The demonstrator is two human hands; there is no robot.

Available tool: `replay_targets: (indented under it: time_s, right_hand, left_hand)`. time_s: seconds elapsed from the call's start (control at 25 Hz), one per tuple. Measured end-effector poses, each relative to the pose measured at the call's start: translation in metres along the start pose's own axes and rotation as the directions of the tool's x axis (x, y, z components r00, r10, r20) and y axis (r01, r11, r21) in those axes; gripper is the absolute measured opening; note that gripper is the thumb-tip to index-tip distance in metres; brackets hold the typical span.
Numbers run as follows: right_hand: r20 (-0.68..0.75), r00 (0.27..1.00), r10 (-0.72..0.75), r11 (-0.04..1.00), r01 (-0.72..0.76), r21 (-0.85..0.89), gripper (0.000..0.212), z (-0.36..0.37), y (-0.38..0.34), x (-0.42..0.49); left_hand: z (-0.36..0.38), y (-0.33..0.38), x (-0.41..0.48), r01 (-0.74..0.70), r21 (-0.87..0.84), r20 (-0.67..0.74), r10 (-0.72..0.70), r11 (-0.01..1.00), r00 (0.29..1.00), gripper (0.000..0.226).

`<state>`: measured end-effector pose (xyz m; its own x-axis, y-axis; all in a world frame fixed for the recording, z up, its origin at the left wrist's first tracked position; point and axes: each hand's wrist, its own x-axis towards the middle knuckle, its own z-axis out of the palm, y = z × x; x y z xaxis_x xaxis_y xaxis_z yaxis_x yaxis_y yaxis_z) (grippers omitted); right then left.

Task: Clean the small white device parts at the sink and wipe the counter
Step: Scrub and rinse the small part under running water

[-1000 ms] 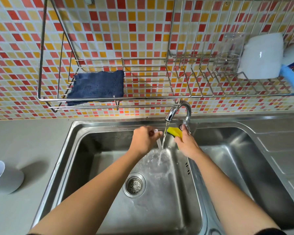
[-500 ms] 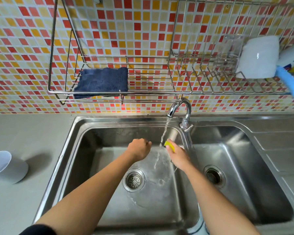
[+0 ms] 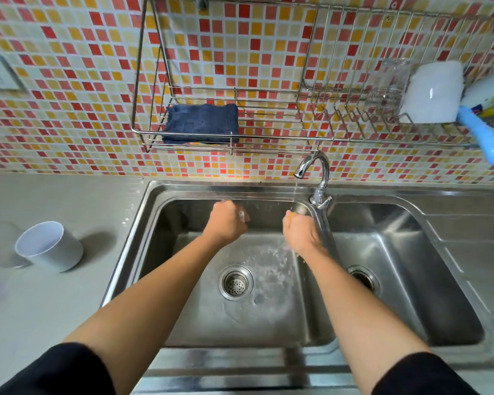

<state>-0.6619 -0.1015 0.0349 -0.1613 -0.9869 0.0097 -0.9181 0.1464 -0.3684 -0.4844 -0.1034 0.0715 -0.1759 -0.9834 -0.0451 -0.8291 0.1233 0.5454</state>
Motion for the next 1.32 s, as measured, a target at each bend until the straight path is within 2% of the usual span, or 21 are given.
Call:
replay_targets:
  time_s: [0.12,0.2,0.28,0.36,0.44,0.52,0.6,0.72,0.8,0.88,1.0,1.08,1.2,1.28,1.32]
  right_hand:
    - [-0.021,1.0,0.01,1.0,-0.01,0.008,0.047,-0.005,-0.007,-0.002]
    - [-0.016,1.0,0.004,1.0,-0.004,-0.009,0.044,-0.01,-0.012,-0.005]
    - [-0.014,0.999,0.051,0.999,-0.051,-0.011,0.044,-0.014,-0.018,-0.011]
    - [0.009,0.99,0.142,0.981,-0.142,0.13,0.042,-0.019,-0.024,-0.022]
    - [0.07,0.982,0.178,0.895,-0.191,0.402,0.036,-0.028,-0.03,-0.046]
    - [0.017,0.992,0.123,0.774,-0.107,0.624,0.024,-0.048,-0.038,-0.074]
    - [-0.079,0.996,0.031,0.745,0.03,0.666,0.024,-0.081,-0.05,-0.089]
    - [-0.262,0.956,-0.13,0.759,0.266,0.594,0.022,-0.133,-0.071,-0.072]
    - [-0.315,0.927,-0.204,0.756,0.354,0.551,0.027,-0.165,-0.09,-0.041]
    - [-0.238,0.939,-0.248,0.826,0.333,0.455,0.037,-0.186,-0.113,0.002]
    - [0.018,0.977,-0.214,0.955,0.206,0.216,0.05,-0.186,-0.14,0.064]
    - [0.189,0.966,-0.177,0.984,0.17,0.05,0.055,-0.174,-0.148,0.088]
    - [0.403,0.908,-0.116,0.964,0.2,-0.173,0.055,-0.165,-0.157,0.1]
    - [0.392,0.917,-0.078,0.945,0.194,-0.265,0.055,-0.165,-0.16,0.1]
    - [0.307,0.949,-0.073,0.955,0.155,-0.251,0.055,-0.167,-0.16,0.098]
  left_hand:
    - [-0.005,-0.003,-0.007,-0.014,-0.014,-0.069,0.013,1.0,0.998,0.022]
    - [-0.008,-0.001,-0.013,-0.02,-0.027,-0.054,0.018,0.999,0.998,0.033]
    - [-0.008,-0.001,-0.019,-0.034,-0.042,-0.02,0.033,0.999,0.999,0.034]
    - [-0.01,-0.005,-0.023,-0.014,-0.076,-0.003,0.013,0.997,1.0,0.032]
    - [-0.01,-0.012,-0.026,0.024,-0.129,0.0,-0.024,0.991,1.0,0.034]
    - [-0.013,-0.018,-0.029,0.037,-0.173,0.007,-0.036,0.984,0.999,0.034]
    - [-0.016,-0.022,-0.03,0.033,-0.196,0.016,-0.03,0.98,0.999,0.033]
    - [-0.024,-0.029,-0.031,0.056,-0.209,0.024,-0.053,0.976,0.998,0.032]
    - [-0.031,-0.031,-0.034,0.06,-0.212,0.021,-0.057,0.975,0.998,0.031]
    - [-0.038,-0.033,-0.036,0.041,-0.221,0.001,-0.041,0.974,0.999,0.031]
    - [-0.05,-0.038,-0.041,0.025,-0.239,-0.01,-0.029,0.971,1.0,0.031]
    - [-0.056,-0.04,-0.044,0.009,-0.228,-0.007,-0.011,0.974,1.0,0.031]
    - [-0.063,-0.045,-0.047,0.006,-0.228,-0.018,-0.01,0.974,1.0,0.03]
    - [-0.065,-0.048,-0.048,0.003,-0.256,-0.03,-0.012,0.967,0.999,0.026]
    - [-0.065,-0.049,-0.048,0.002,-0.284,-0.035,-0.012,0.959,0.999,0.022]
